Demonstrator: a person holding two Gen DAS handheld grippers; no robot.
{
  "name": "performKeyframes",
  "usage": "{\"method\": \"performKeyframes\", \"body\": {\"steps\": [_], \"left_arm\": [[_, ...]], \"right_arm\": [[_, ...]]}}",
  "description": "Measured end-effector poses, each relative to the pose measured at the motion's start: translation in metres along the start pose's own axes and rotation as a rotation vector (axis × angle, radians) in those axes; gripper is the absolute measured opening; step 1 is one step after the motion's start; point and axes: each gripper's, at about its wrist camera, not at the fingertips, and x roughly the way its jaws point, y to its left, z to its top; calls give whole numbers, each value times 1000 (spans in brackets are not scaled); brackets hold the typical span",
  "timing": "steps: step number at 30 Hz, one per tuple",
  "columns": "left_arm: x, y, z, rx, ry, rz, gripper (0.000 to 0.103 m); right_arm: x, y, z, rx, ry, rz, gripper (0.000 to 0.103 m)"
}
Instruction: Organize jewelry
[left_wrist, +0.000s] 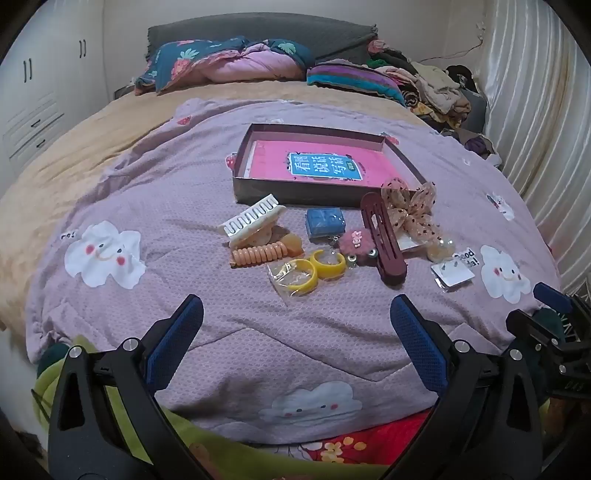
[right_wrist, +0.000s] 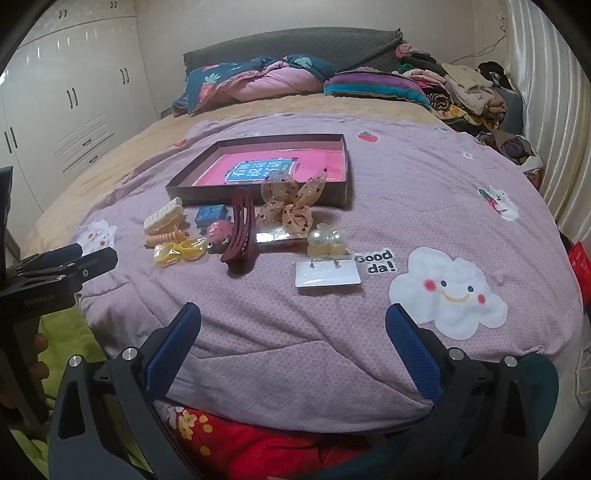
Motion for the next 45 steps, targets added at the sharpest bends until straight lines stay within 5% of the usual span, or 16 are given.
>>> {"method": "performKeyframes", "body": {"steps": [45], "left_arm": [[0,-4,1,4,-9,-1,95]], "right_arm": [[-2,-1,1,11,-9,11,99]]}}
